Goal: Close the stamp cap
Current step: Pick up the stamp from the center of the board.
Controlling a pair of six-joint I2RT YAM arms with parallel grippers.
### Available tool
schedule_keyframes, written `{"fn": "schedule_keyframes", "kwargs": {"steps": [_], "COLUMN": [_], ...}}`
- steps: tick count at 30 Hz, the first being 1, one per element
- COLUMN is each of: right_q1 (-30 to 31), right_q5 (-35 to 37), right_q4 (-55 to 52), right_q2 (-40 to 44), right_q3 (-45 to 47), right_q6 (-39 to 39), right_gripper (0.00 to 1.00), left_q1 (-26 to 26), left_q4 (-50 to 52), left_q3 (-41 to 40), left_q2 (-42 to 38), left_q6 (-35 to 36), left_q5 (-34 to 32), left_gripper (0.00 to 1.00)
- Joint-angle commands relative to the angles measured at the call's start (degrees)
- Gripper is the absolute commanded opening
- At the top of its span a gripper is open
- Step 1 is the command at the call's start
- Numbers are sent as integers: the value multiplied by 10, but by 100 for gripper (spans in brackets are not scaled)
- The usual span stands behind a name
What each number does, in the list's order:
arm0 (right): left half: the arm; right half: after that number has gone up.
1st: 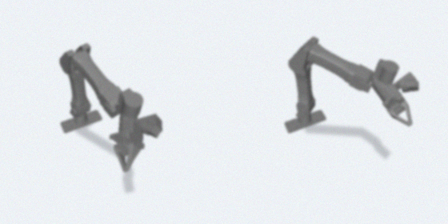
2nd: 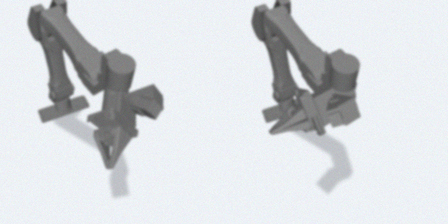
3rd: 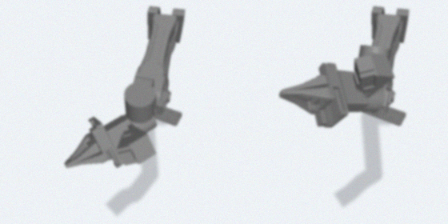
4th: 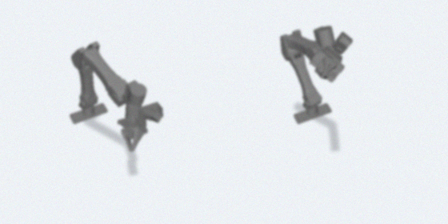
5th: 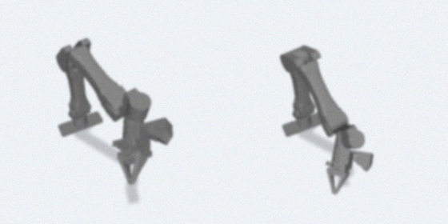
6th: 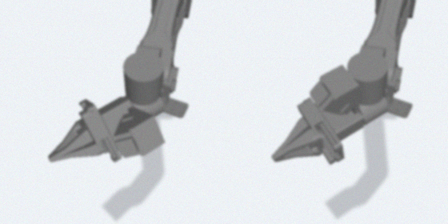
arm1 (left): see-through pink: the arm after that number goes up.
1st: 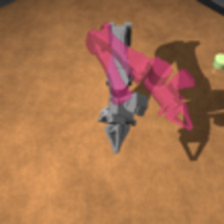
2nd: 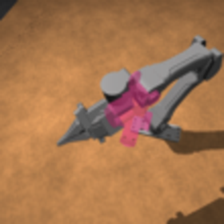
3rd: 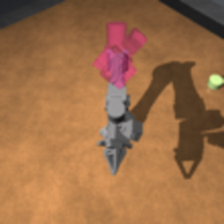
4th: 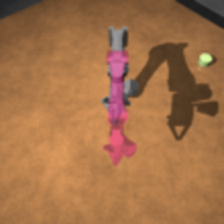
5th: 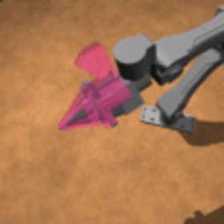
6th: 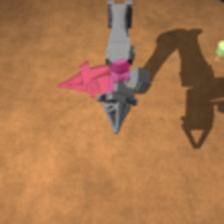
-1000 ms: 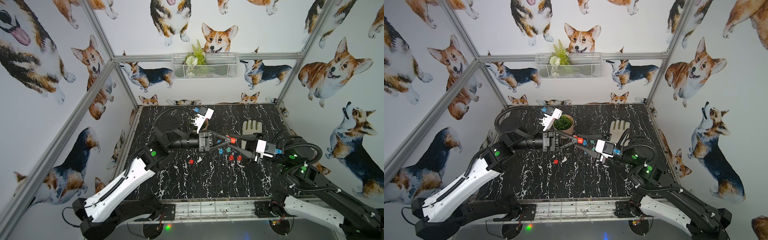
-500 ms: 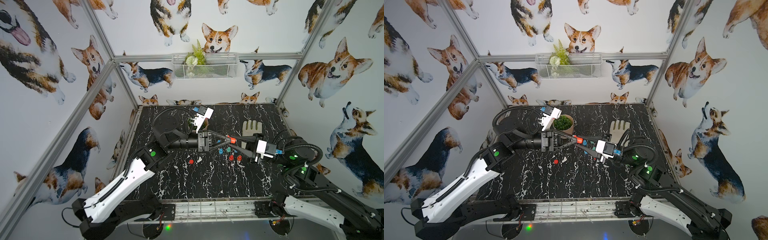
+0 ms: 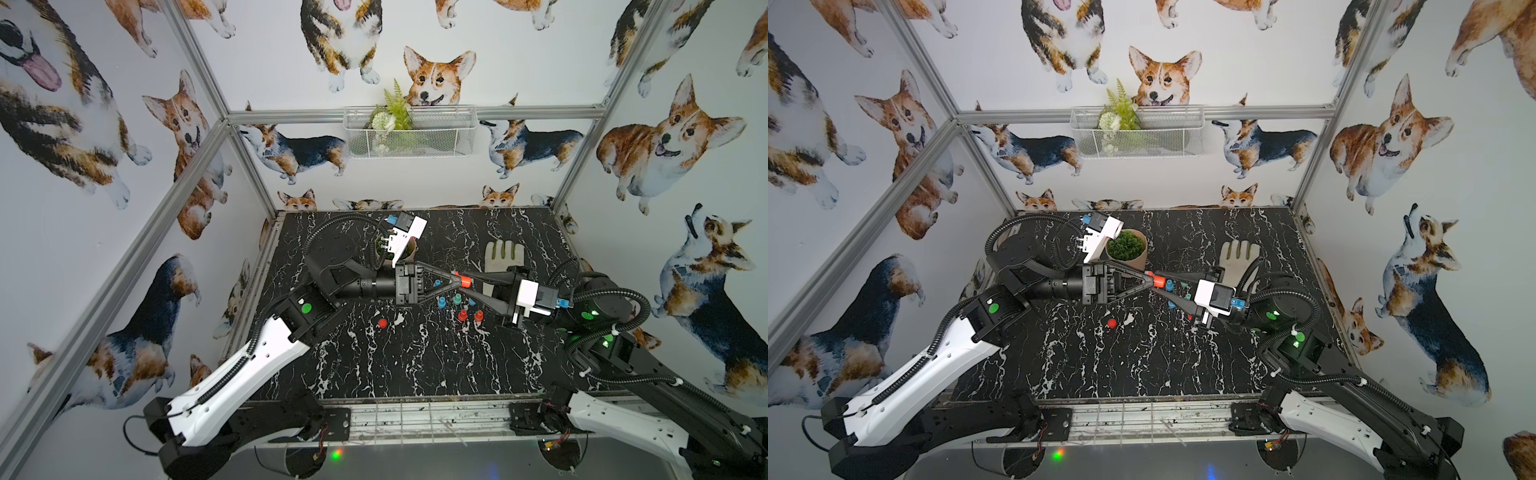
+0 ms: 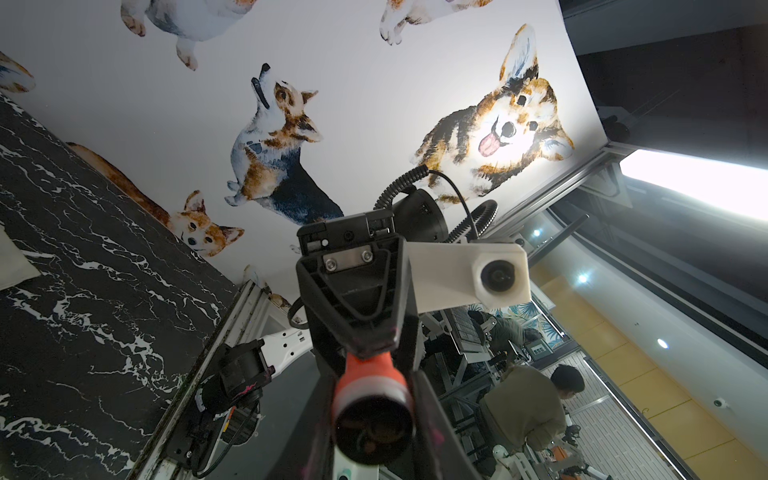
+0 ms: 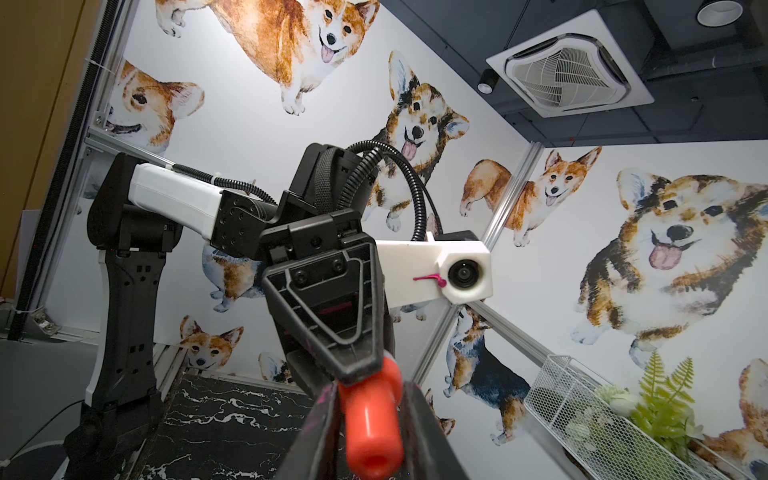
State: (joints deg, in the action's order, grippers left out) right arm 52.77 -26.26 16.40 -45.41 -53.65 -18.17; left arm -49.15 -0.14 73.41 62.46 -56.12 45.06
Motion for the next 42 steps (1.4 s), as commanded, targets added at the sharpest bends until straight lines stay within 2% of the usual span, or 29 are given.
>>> {"fn": "schedule_keyframes", "kwargs": {"steps": [1,9,18,21,22,26,31,38,42], "right_q1": [1,1,2,3,3,3,3,6,7], "right_q5": [-8,-7,-9,-7,-6,12,38,101,128], "right_q4": [22,22,23,21,19,9,-11,-71,-105], "right_q2": [-2,-6,-4,-4,-4,-8,-20,-64,-104], "right_q3": [-4,-5,-8,-8,-8,-7,-7,-21,-31], "right_q6": [5,8,8,8,9,15,33,86,128], "right_gripper": [27,27,16,13,12,10,9,6,3], "left_q1": [1,0,1,0,1,19,83,159,205], "left_q4": [-19,-24,-16,2,16,82,179,361,422], "left_q3": [2,2,1,7,10,22,25,39,27], "left_q2": [-1,-3,-2,-1,-3,-22,-58,-74,-66], "left_q6": [-5,-6,-1,11,20,62,90,163,197], "left_q5": [6,6,3,-5,-12,-66,-152,-300,-340], "left_gripper": [6,5,6,10,15,34,49,55,56]}}
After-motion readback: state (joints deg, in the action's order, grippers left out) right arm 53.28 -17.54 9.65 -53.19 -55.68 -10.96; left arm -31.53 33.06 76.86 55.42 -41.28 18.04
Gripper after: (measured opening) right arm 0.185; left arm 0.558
